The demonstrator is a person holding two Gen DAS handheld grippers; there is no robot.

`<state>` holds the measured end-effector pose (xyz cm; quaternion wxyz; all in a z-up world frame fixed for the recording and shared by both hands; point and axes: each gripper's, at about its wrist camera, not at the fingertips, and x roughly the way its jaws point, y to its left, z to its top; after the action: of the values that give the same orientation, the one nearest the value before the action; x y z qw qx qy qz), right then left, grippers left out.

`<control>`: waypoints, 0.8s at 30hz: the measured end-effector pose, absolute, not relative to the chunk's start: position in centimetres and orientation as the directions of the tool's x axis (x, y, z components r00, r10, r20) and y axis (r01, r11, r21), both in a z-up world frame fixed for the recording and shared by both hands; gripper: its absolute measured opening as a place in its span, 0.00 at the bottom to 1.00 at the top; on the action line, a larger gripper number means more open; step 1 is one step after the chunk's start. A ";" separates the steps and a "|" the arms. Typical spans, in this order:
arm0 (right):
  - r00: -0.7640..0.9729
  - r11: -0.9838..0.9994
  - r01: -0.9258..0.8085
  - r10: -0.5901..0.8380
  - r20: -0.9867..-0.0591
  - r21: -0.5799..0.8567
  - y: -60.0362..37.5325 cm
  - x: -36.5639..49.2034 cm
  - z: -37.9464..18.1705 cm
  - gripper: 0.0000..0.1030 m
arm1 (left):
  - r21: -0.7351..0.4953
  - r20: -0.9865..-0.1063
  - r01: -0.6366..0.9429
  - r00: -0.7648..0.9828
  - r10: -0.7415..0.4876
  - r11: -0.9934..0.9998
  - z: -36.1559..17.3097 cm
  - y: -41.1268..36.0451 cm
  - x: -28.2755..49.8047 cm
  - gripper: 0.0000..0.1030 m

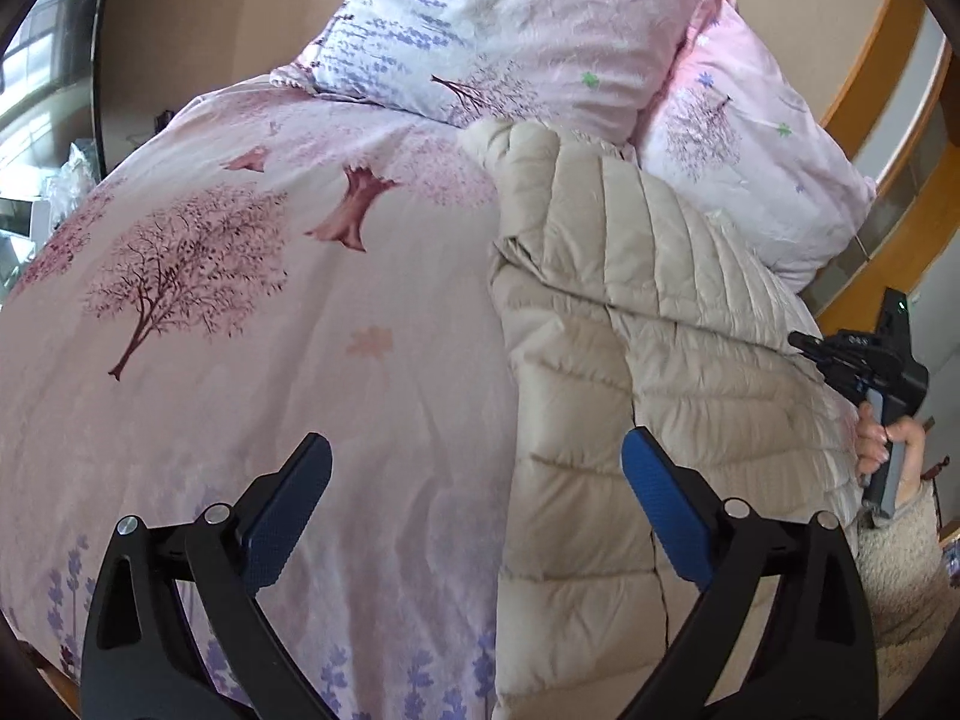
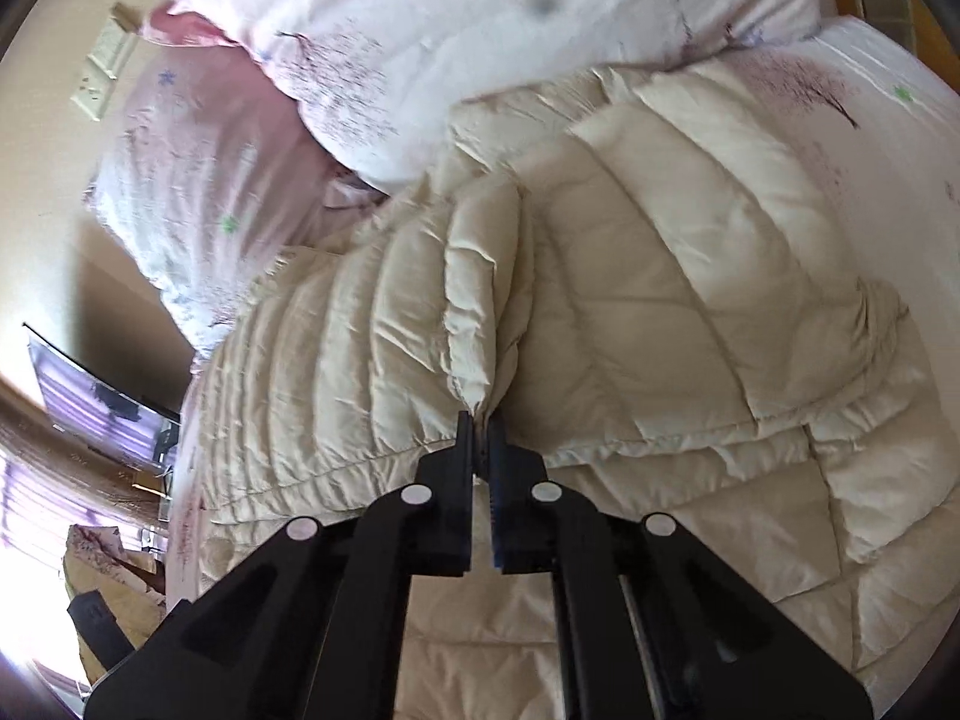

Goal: Fold large clothes

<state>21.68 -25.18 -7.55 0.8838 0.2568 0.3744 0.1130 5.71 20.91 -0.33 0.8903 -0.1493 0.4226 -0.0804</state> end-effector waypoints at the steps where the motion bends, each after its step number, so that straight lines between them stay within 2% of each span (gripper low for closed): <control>1: 0.690 0.845 0.002 0.385 -0.613 0.534 -25.3 21.7 -7.9 0.05 | -0.327 -0.729 0.023 0.631 -0.268 0.945 -0.4 20.8 5.6 0.96; 4: 0.669 0.860 0.019 0.368 -0.645 0.510 -25.0 22.4 -8.7 0.07 | -0.316 -0.724 0.053 0.631 -0.277 0.947 -0.5 20.3 5.1 0.95; 6: 0.664 0.864 0.006 0.373 -0.648 0.504 -25.0 22.2 -8.5 0.13 | -0.326 -0.727 0.070 0.619 -0.298 0.943 -0.6 20.1 4.9 0.95; 7: 0.666 0.863 -0.005 0.380 -0.642 0.505 -25.2 21.7 -8.2 0.19 | -0.334 -0.728 0.078 0.612 -0.310 0.939 -0.7 20.1 4.8 0.92; 8: 0.665 0.861 -0.019 0.390 -0.637 0.507 -25.3 21.3 -7.9 0.32 | -0.345 -0.729 0.088 0.602 -0.326 0.934 -0.8 20.0 4.8 0.91; 10: 0.666 0.852 -0.048 0.416 -0.619 0.521 -26.0 20.0 -7.1 0.48 | -0.375 -0.731 0.105 0.577 -0.363 0.921 -1.0 20.0 4.6 0.88; 14: 0.648 0.831 -0.122 0.481 -0.591 0.544 -29.1 16.0 -6.2 0.61 | -0.416 -0.730 0.123 0.546 -0.412 0.901 -1.5 19.9 4.1 0.86; 21: 0.644 0.865 -0.023 0.396 -0.655 0.500 -38.2 8.6 -8.1 0.61 | -0.530 -0.679 0.155 0.512 -0.527 0.834 -1.9 20.3 2.2 0.80; 24: 0.610 0.838 0.038 0.412 -0.677 0.544 -41.5 6.3 -10.5 0.61 | -0.563 -0.663 0.153 0.503 -0.555 0.812 -2.1 20.5 1.3 0.76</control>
<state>6.34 -41.54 -10.54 0.8580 0.2627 0.4278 0.1090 1.28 20.52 -2.06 0.8378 -0.2222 0.4517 -0.2111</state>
